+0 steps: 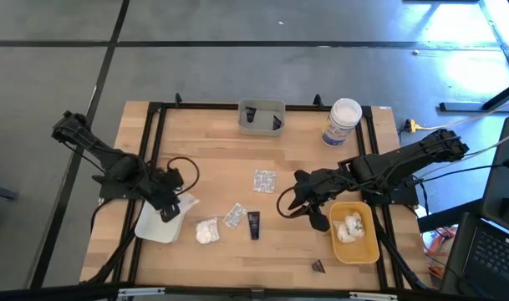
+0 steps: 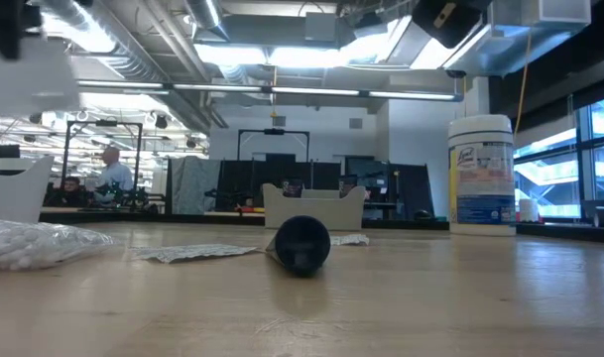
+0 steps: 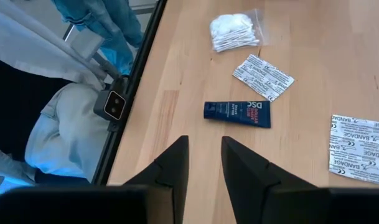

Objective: Pick & Place Travel size toiletries
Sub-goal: Put the bandage into the white bin

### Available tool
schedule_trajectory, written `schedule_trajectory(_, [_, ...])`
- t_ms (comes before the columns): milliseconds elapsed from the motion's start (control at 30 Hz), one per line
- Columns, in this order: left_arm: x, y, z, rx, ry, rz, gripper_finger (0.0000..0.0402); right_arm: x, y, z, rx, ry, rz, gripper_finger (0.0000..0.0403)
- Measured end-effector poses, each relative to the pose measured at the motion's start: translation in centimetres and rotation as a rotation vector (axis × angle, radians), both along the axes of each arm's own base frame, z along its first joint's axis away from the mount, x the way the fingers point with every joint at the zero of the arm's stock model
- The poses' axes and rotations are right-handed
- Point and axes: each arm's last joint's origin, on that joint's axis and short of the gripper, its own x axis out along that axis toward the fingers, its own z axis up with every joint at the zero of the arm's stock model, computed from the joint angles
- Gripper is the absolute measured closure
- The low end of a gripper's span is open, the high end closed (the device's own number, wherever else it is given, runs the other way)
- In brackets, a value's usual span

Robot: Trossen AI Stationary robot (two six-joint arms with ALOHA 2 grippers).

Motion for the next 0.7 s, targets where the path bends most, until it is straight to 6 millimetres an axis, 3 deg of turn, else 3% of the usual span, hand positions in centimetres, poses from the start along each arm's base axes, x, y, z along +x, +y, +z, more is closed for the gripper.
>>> schedule_trajectory(167, [-1.9,-0.1,-0.5,-0.009,0.152,0.216,0.0399,0.0,0.0,0.0,-0.014,-0.008,0.014,0.0318])
schedule_trajectory(333, [-2.8,-0.8,-0.5,-0.058,0.175,0.352,0.0399,0.0,0.0,0.0,-0.018,-0.009,0.018,0.0326])
schedule_trajectory(567, [-2.5,-2.3,-1.4,-0.035,0.21,0.435,0.0399,0.0,0.0,0.0,-0.027,-0.013,0.027,0.0335])
schedule_trajectory(700, [-2.0,-3.1,-2.9,-0.011,0.231,0.458,0.0398,0.0,0.0,0.0,-0.028,-0.013,0.028,0.0338])
